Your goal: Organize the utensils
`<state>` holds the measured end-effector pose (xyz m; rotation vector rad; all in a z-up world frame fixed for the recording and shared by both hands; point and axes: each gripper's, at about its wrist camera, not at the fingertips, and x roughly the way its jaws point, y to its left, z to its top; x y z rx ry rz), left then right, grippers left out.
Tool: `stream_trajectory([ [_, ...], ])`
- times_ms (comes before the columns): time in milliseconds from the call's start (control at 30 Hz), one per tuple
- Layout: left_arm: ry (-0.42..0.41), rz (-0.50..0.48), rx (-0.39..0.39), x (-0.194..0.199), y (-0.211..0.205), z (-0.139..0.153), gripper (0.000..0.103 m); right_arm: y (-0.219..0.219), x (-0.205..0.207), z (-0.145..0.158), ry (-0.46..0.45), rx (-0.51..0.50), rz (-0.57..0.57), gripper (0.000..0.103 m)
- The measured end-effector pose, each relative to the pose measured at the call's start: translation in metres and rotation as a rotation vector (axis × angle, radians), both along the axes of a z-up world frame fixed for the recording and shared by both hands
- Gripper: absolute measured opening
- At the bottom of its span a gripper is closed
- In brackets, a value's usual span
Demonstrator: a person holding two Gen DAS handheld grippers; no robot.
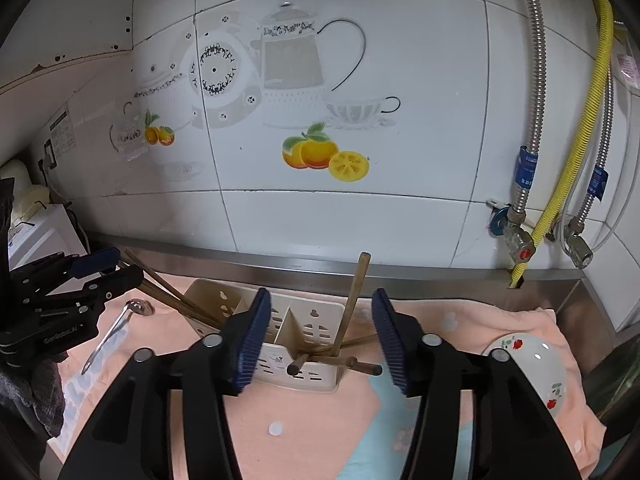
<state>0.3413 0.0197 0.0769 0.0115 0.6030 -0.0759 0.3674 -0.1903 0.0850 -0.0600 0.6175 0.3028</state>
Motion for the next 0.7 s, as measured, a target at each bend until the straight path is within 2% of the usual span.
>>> stream_trajectory([
  [67, -0.004, 0.004, 0.002, -0.002, 0.001, 0.002, 0.063, -0.001, -0.001, 0.001, -0.003, -0.001, -0.003, 0.059],
  [233, -0.013, 0.019, 0.011, -0.007, 0.003, 0.005, 0.074, -0.002, -0.007, 0.004, -0.011, -0.005, -0.012, 0.065],
  [700, -0.014, 0.045, 0.025, -0.034, 0.01, 0.005, 0.09, -0.007, -0.032, 0.009, -0.018, -0.008, -0.024, 0.073],
])
